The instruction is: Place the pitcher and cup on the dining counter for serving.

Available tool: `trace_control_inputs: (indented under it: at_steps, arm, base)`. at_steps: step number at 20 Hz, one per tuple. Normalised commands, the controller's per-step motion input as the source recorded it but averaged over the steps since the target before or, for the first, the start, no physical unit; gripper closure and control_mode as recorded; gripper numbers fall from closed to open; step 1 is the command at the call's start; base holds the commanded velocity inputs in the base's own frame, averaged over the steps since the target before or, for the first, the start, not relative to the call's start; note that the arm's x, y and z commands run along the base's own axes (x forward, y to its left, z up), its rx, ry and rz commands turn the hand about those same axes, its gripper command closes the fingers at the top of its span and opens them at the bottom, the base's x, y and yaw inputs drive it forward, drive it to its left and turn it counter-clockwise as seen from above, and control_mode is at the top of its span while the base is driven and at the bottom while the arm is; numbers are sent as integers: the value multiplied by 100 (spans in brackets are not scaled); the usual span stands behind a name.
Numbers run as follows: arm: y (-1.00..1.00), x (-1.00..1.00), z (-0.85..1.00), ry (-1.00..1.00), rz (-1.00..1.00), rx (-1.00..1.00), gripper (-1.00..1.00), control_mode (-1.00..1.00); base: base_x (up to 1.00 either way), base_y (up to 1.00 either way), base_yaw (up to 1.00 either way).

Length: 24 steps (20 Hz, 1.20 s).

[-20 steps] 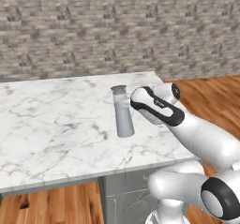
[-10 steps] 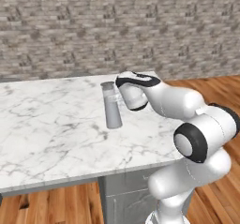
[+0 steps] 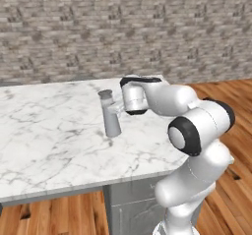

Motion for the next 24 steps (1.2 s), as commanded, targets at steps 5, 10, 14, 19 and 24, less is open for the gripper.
trace_control_inputs:
  at_steps: [5, 10, 14, 19, 24]
  arm:
    - [0, 0, -38, -11, 15, -1, 100, -100]
    - [0, 0, -23, -1, 10, -3, 100, -100]
    - [0, 0, 0, 0, 0, 0, -100, -100]
    - [-29, -32, 1, 0, 0, 0, -100, -100]
    - [-61, -63, 15, 0, 0, 0, -100, -100]
  base:
    - [0, 0, 0]
    - [0, 0, 0]
    - [0, 0, 0]
    - [0, 0, 0]
    - [0, 0, 0]
